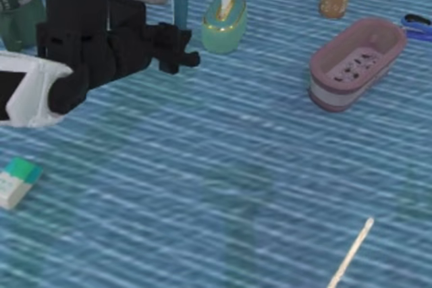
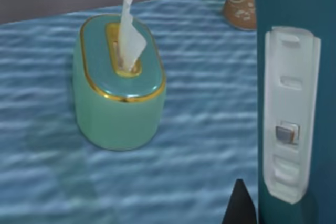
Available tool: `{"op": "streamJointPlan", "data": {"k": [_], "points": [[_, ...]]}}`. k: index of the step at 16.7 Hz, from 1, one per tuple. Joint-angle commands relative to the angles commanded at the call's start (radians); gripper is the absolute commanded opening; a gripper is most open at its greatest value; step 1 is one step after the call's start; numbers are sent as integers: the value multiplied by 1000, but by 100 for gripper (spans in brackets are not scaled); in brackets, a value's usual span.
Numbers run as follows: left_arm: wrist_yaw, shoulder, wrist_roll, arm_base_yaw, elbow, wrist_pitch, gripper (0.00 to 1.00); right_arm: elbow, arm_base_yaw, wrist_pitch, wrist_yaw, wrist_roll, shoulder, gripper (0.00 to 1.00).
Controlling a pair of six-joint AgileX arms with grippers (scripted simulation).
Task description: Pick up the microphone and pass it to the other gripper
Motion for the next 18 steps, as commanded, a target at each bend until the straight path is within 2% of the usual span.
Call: {"op": "streamJointPlan", "data": {"k": [3, 6, 11, 14, 16, 18], "points": [[78, -73, 55, 8, -64, 221, 0, 0, 0, 0, 0, 0, 0, 100], [129, -131, 94, 15, -105, 347, 0, 0, 0, 0, 0, 0, 0, 100], [143, -148, 105, 17, -115, 379, 0, 0, 0, 0, 0, 0, 0, 100], [124, -148, 103, -5, -117, 388, 0, 0, 0, 0, 0, 0, 0, 100], [67, -158, 96, -55, -141, 422, 0, 0, 0, 0, 0, 0, 0, 100], [-13, -175, 85, -126, -177, 466, 0, 0, 0, 0, 0, 0, 0, 100]]}}
